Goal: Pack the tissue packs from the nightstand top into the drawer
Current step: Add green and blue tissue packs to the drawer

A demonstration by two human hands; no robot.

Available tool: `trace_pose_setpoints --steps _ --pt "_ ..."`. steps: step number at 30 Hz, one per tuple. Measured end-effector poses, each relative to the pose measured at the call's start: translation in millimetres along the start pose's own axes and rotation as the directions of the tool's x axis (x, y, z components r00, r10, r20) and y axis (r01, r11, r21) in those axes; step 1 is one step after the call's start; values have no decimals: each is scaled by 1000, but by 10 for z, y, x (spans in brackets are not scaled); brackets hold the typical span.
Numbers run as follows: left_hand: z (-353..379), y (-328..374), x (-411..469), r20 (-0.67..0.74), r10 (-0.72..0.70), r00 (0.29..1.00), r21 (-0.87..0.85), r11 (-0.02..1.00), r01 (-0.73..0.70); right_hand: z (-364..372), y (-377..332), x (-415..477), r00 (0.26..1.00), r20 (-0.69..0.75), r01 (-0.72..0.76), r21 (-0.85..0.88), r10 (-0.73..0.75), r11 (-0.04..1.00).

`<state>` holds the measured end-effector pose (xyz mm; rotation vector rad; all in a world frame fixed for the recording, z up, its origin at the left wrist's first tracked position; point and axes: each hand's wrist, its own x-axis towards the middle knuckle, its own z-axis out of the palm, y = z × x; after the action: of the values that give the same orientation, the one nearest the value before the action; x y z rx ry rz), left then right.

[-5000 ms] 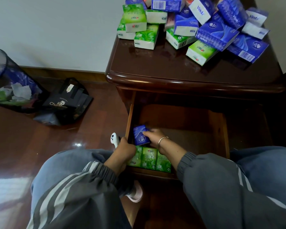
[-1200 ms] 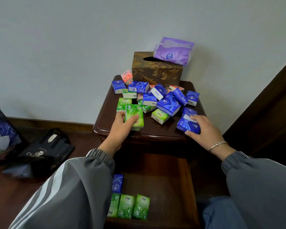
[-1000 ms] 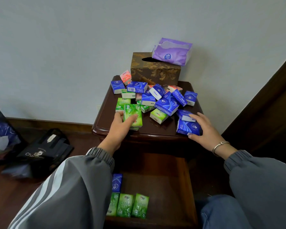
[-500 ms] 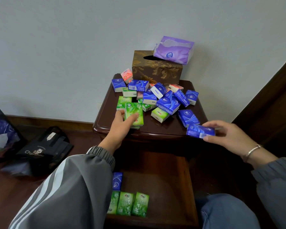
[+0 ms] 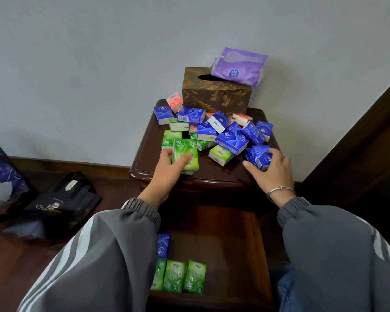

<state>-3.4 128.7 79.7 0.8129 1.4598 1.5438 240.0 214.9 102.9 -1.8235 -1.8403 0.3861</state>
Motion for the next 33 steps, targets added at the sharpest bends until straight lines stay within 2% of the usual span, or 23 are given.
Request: trace_pose_setpoints --steps 9,14,17,20,24,29,31,33 --pt "-4 7 -4 -4 -9 1000 -12 1000 9 23 -50 134 997 -20 81 37 -80 996" --pt "-10 13 -11 -7 -7 1000 5 1000 7 -125 176 149 959 155 225 91 -237 970" --pt "-7 22 -10 1 -9 1000 -4 1000 9 -250 250 149 921 282 257 86 -271 963" --pt "-15 15 -13 -19 -19 1000 -5 1000 19 -313 254 98 899 329 276 85 -289 957" --pt "-12 36 -48 -19 -77 997 -111 991 74 -373 254 -60 923 295 211 146 -246 966" --pt "-92 122 -289 54 -93 994 -356 928 106 -474 332 -496 950 234 97 405 -205 909" --pt "-186 109 -482 114 -109 987 -431 890 148 -523 337 -697 940 256 80 475 -225 876" --pt "-300 4 -734 165 -163 973 -434 874 220 -524 371 -903 913 325 42 526 -246 849"
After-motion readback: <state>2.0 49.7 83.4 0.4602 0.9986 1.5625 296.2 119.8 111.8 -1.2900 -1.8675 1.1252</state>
